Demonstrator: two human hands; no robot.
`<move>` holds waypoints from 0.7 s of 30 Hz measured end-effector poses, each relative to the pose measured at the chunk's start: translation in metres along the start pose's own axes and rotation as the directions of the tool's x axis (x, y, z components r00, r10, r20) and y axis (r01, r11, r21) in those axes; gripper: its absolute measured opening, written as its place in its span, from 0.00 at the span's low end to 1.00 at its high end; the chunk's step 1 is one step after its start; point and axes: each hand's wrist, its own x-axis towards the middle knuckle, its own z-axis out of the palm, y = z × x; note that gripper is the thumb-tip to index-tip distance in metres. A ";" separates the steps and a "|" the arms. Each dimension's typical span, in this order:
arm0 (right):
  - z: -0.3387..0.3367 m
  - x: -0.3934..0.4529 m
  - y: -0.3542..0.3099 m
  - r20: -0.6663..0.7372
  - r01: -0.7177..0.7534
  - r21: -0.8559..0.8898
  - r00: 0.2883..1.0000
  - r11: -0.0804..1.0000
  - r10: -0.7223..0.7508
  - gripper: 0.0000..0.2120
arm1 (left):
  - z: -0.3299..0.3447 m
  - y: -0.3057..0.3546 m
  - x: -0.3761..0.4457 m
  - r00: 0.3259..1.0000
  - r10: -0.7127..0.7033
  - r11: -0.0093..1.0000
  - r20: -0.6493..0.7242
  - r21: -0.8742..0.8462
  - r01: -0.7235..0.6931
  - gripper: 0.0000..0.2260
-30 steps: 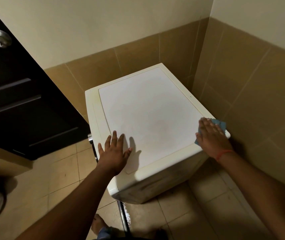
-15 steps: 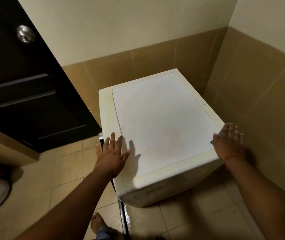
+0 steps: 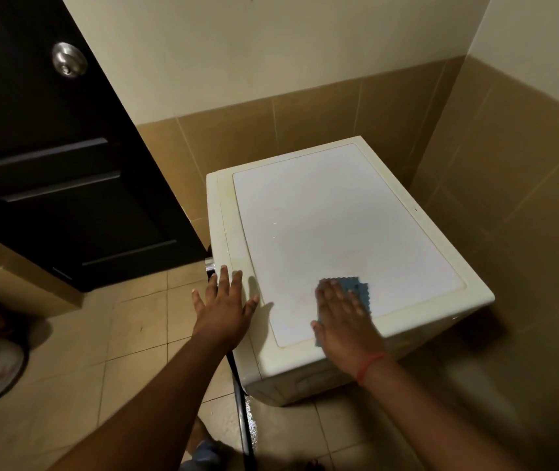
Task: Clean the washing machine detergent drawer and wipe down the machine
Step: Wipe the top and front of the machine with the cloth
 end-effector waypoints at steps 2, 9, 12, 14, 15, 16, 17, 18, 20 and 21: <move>0.003 0.004 -0.030 -0.016 0.034 0.004 0.999 0.999 -0.034 0.34 | 0.002 0.005 0.003 1.000 0.007 1.000 0.005 -0.008 -0.007 0.32; 0.005 0.014 -0.038 0.002 0.244 -0.018 0.970 0.970 -0.244 0.30 | -0.002 0.001 0.004 1.000 0.020 1.000 -0.012 -0.006 -0.020 0.31; 0.000 0.031 -0.032 -0.044 -0.026 0.015 0.999 1.000 0.026 0.30 | -0.007 -0.015 0.003 1.000 -0.019 1.000 -0.021 -0.017 0.018 0.31; 0.001 0.032 -0.058 -0.029 -0.076 0.067 0.997 0.995 0.078 0.31 | -0.006 -0.029 -0.001 0.998 -0.055 0.998 -0.024 -0.027 0.054 0.31; 0.004 0.028 -0.072 -0.006 0.003 0.084 1.000 0.996 -0.003 0.31 | -0.004 -0.035 -0.002 0.997 -0.072 0.997 -0.026 -0.030 0.071 0.31; 0.007 0.022 -0.084 0.007 0.126 0.083 0.992 0.989 -0.127 0.31 | -0.002 -0.042 -0.004 0.996 -0.091 0.996 -0.027 -0.029 0.090 0.31; 0.008 0.017 -0.090 0.026 0.230 0.069 0.972 0.971 -0.232 0.31 | -0.001 -0.048 -0.005 0.994 -0.106 0.994 -0.027 -0.022 0.105 0.31; 0.008 0.018 -0.091 0.026 0.294 0.056 0.955 0.954 -0.296 0.31 | 0.001 -0.053 -0.006 0.993 -0.118 0.993 -0.030 -0.017 0.117 0.31; 0.011 0.033 -0.091 -0.004 0.298 0.015 0.955 0.954 -0.298 0.30 | 0.003 -0.060 -0.009 0.991 -0.135 0.991 -0.026 -0.014 0.134 0.31; 0.010 0.042 -0.095 -0.003 0.252 0.004 0.968 0.968 -0.252 0.30 | 0.004 -0.063 -0.010 0.990 -0.142 0.990 -0.018 -0.012 0.142 0.31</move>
